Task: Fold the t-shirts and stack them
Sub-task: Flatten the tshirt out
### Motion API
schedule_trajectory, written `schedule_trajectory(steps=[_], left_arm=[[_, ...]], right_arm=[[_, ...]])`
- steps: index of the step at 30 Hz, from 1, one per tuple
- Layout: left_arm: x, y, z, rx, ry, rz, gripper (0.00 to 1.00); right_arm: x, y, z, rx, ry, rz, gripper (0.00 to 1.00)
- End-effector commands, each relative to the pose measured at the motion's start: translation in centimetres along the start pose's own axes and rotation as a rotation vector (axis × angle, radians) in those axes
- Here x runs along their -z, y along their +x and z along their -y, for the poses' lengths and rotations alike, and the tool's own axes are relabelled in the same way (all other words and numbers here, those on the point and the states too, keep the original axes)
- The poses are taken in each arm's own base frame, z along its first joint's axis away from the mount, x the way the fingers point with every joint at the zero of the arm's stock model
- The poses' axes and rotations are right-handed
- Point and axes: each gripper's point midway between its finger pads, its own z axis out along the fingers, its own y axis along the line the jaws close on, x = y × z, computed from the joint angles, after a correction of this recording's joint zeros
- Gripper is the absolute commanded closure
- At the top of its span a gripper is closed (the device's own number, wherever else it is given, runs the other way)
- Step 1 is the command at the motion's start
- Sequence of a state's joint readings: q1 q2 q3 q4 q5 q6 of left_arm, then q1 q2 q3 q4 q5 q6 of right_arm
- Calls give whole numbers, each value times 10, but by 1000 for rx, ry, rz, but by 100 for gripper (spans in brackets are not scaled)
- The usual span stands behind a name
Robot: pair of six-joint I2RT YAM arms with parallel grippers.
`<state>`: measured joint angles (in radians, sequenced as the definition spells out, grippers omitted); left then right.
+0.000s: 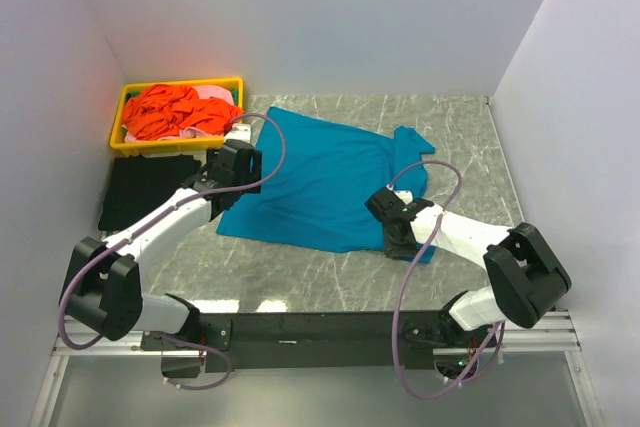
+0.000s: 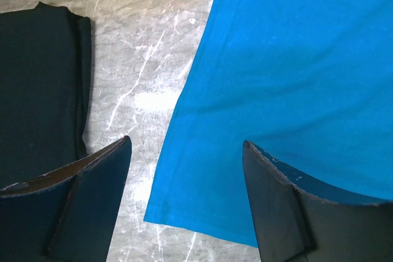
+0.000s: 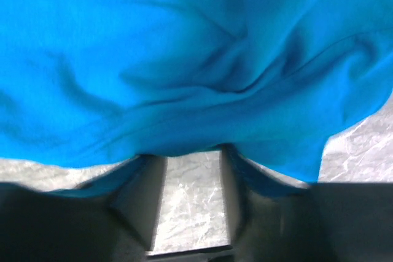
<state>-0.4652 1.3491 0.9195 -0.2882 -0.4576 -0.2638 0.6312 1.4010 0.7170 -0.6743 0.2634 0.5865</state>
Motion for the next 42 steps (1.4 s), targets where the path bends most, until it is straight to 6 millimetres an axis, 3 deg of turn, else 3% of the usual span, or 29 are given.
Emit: schedule_trajectory(steps=[1, 4, 6, 8, 13, 21, 23, 24, 28, 31, 32, 34, 35, 36, 38, 39, 42], left_arm=[[7, -19, 0, 23, 19, 66, 22], [8, -20, 0, 22, 21, 68, 22], [9, -21, 1, 23, 24, 72, 22], [9, -21, 1, 19, 27, 72, 22], [8, -19, 3, 13, 35, 67, 22], [6, -16, 2, 4, 31, 56, 22], [5, -14, 2, -1, 27, 47, 21], [4, -14, 2, -1, 29, 48, 21], [3, -12, 3, -4, 32, 38, 21], [4, -13, 4, -2, 35, 39, 21], [4, -14, 4, -1, 35, 40, 22], [5, -14, 5, -2, 38, 40, 21], [4, -13, 4, 0, 37, 39, 21], [4, -14, 4, 0, 37, 40, 22], [4, -13, 5, -1, 41, 36, 21], [4, -13, 5, 0, 43, 37, 21], [3, -12, 6, 0, 43, 32, 22]], right_arm=[[2, -16, -3, -12, 30, 40, 69], [5, -23, -4, -10, 36, 53, 91], [10, -31, -5, -1, 38, 65, 100], [16, -39, -2, 23, 62, 77, 100], [40, -89, 2, 181, 152, 150, 100], [53, -186, -6, 476, 383, 206, 89], [48, -204, -4, 537, 461, 210, 82], [56, -218, -5, 570, 484, 231, 77], [62, -246, 2, 461, 490, 289, 60], [71, -251, 6, 385, 410, 329, 57], [83, -255, -2, 354, 331, 380, 57], [78, -237, -13, 322, 219, 382, 57], [91, -238, -19, 298, 146, 433, 57], [79, -216, -31, 319, 53, 388, 57], [84, -203, -42, 329, -32, 409, 57], [71, -183, -44, 355, -61, 367, 57], [57, -159, -51, 399, -112, 343, 57]])
